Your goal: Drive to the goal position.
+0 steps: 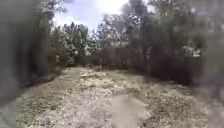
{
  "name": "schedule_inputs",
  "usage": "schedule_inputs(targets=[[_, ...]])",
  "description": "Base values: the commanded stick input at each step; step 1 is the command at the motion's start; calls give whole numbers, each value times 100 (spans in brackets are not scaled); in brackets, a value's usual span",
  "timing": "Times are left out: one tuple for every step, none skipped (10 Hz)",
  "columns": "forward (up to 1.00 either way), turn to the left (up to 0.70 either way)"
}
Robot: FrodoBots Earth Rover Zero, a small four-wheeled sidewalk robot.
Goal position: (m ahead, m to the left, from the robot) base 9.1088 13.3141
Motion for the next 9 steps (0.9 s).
schedule_inputs(targets=[[85,5],[85,34],[85,34],[85,30],[85,2],[85,0],[85,0],[85,0],[85,0]])
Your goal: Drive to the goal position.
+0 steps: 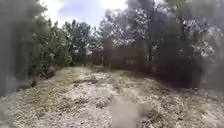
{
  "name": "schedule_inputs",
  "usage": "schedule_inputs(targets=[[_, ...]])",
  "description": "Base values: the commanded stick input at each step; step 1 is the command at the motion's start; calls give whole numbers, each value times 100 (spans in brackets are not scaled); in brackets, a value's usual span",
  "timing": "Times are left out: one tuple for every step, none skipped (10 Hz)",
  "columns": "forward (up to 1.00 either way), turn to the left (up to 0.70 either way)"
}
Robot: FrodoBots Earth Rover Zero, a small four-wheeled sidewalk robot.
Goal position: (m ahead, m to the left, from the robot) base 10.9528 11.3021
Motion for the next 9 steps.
schedule_inputs(targets=[[85,1],[85,34],[85,33],[85,3],[85,1],[85,0],[85,0],[85,0],[85,0]])
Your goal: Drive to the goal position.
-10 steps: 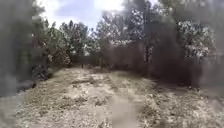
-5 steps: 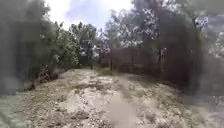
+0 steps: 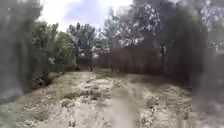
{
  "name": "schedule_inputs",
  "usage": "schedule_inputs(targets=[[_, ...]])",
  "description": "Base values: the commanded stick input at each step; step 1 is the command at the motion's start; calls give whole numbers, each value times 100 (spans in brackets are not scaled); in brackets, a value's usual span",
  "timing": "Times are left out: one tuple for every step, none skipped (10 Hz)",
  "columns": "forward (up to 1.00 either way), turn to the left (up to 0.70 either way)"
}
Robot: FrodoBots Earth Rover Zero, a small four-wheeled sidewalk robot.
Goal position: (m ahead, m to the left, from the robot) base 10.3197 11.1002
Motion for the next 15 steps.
schedule_inputs(targets=[[85,6],[85,34],[85,32],[85,18],[85,1],[85,0],[85,0],[85,0],[85,7],[85,18],[85,29],[85,13],[85,0],[85,0],[85,0]])
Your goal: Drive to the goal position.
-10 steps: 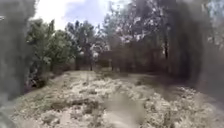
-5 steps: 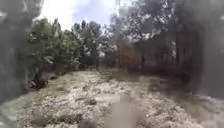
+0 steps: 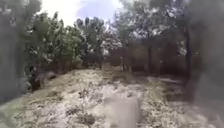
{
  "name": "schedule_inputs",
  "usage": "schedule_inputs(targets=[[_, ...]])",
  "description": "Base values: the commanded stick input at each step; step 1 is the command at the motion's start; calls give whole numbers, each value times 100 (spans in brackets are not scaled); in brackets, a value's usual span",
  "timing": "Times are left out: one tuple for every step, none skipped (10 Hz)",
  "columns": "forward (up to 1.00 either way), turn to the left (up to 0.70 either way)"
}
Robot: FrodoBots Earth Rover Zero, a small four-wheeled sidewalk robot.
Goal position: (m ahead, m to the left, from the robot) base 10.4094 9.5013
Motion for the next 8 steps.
schedule_inputs(targets=[[85,0],[85,0],[85,0],[85,0],[85,0],[85,0],[85,0],[85,1]])
